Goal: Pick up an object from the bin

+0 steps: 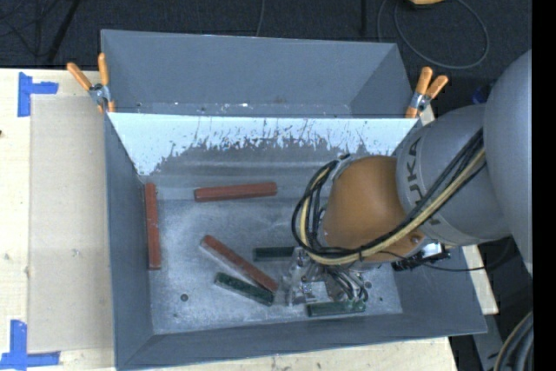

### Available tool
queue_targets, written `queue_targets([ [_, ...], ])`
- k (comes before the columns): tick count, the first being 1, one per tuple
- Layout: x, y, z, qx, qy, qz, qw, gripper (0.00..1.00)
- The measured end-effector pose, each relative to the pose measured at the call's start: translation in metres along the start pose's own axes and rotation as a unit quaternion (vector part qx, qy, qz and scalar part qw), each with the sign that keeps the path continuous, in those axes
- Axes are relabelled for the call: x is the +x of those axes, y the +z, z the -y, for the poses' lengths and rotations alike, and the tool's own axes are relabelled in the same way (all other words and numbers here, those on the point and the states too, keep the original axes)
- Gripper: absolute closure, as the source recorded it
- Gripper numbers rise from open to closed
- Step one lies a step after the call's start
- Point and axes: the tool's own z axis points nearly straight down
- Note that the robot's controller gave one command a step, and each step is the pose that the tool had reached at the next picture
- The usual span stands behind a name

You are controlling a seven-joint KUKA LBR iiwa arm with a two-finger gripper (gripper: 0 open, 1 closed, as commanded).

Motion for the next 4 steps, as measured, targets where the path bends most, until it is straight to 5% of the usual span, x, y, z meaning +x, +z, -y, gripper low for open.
queue_targets([
  [1,0.0,0.0,0.0,0.0,0.001,0.0032,1.0,0.0],
  [2,-0.001,0.0,0.0,0.0,0.001,0.0026,1.0,0.0],
  [3,-0.037,-0.001,-0.067,0.001,0.134,0.0005,0.991,1.0],
  [4,-0.037,-0.001,-0.067,0.001,0.134,0.0005,0.991,1.0],
])
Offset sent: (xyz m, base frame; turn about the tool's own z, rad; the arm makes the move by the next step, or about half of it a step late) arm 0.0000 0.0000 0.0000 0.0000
